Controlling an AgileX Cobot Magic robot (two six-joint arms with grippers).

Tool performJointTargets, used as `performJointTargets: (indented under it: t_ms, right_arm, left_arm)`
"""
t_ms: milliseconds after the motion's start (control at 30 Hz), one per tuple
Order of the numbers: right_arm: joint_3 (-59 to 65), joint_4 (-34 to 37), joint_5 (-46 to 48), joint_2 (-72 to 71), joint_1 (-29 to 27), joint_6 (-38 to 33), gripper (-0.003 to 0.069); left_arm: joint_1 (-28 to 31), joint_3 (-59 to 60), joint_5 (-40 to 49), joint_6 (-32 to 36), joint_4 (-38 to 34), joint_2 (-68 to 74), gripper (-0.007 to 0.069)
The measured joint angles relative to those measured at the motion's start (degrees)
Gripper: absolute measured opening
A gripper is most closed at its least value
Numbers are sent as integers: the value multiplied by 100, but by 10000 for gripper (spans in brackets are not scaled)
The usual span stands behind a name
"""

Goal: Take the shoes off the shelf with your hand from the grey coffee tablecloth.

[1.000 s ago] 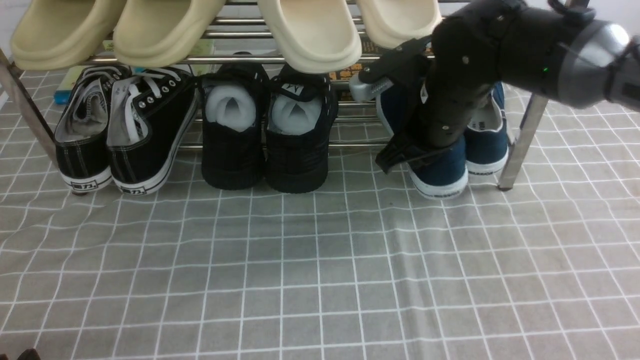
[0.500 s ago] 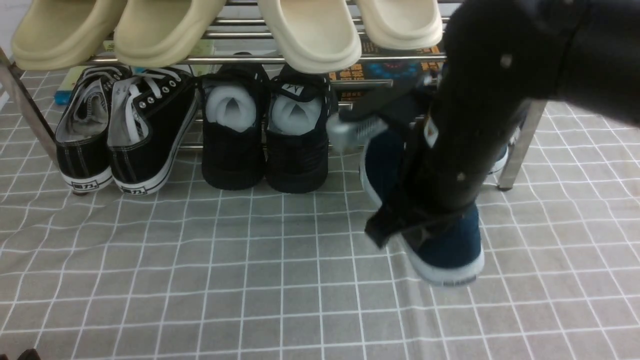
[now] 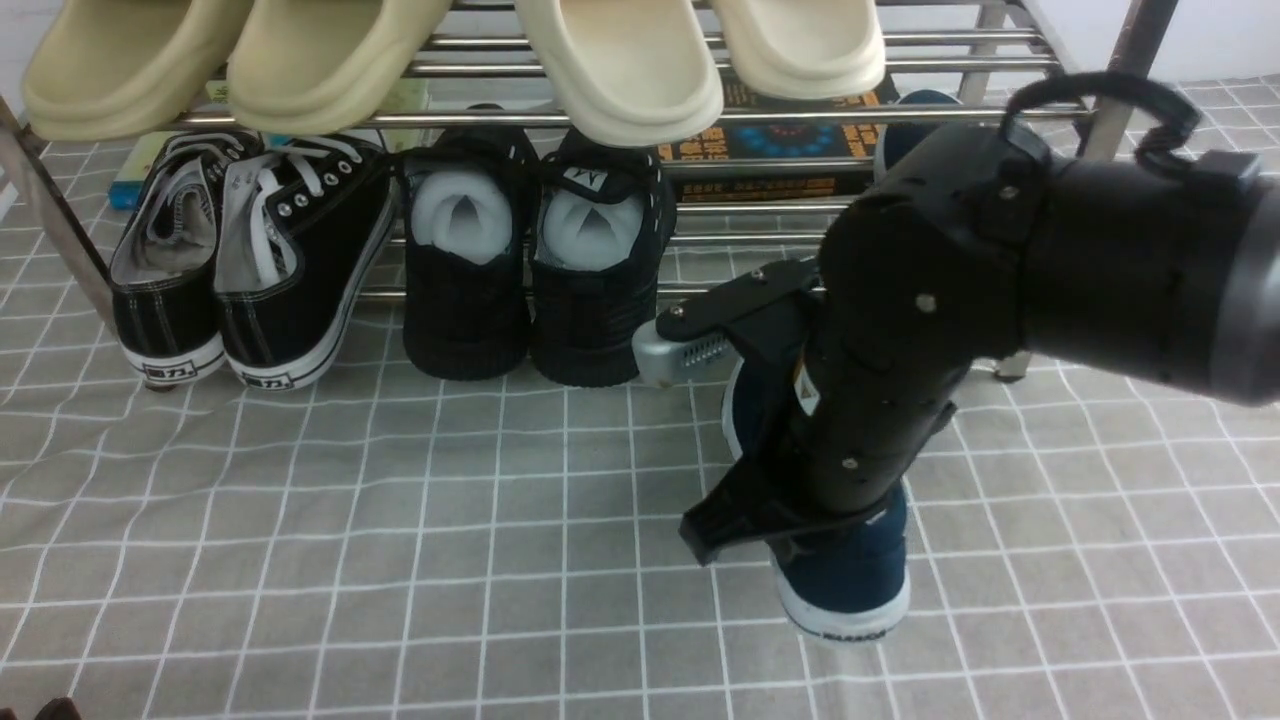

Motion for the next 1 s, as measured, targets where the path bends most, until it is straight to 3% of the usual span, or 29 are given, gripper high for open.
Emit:
performJointTargets:
  t_ms: [133,233,300,400,433,500,600,800,1000]
  right_arm:
    - [2,-88,-189,162,0,263,35]
    - [2,-123,-277,268,0,446,84]
    - [2,-110,-277,274,0,446,139]
    - [-214,-120,-56,225,-6,446,290]
    - [-239,-120,-37,212,-6,446,300]
    - [-569,-305,226,125,-61,428,395]
    - [-1052,-699,517,55,-306,423,467]
    - [-1345,-1278,363,83,-1043,423,486]
    - [-1356,-1630,-388,484,-1736,423,483]
  left_arm:
    - [0,0,0,0,0,0,239]
    - [0,0,0,0,0,0,239]
    - [0,0,0,0,0,0,239]
    - [0,0,0,0,0,0,239]
    - [0,0,0,0,0,0,239]
    - [0,0,0,0,0,0,239]
    - [0,0,0,0,0,0,239]
    - [0,0,0,0,0,0,239]
    - [0,0,0,0,0,0,239]
